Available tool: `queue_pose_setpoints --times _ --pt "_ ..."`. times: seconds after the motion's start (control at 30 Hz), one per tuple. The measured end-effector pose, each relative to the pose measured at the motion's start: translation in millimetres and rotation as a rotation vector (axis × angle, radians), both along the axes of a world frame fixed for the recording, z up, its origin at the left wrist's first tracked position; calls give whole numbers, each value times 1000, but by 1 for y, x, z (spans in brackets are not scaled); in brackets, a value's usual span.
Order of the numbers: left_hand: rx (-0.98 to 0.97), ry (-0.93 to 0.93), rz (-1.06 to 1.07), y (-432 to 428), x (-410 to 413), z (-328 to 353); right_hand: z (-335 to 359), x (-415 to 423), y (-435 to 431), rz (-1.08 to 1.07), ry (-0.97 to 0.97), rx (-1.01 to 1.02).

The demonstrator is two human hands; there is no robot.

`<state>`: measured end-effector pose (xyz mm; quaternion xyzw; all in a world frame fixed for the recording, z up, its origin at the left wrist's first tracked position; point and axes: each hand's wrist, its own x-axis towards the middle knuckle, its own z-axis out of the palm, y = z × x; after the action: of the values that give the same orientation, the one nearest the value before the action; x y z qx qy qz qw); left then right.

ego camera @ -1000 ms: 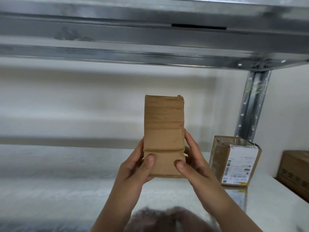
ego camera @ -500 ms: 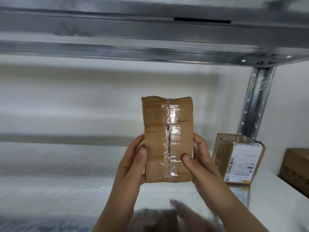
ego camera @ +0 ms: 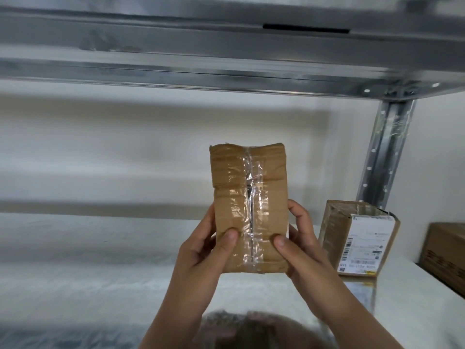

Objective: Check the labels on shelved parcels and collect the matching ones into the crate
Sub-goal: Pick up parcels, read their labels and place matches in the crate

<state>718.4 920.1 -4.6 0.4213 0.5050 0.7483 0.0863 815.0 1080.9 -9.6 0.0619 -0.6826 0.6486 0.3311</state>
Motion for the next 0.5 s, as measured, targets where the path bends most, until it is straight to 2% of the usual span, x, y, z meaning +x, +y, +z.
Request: queue_pose_setpoints --times 0.17,0.33,0.5 --pt "2 -49 38 1 0 -1 2 0 -2 -48 -22 36" --pt "35 -178 272 1 -10 -5 3 -4 1 -160 -18 61" --pt "17 -157 220 3 -9 -4 3 -3 -3 -181 -36 156"
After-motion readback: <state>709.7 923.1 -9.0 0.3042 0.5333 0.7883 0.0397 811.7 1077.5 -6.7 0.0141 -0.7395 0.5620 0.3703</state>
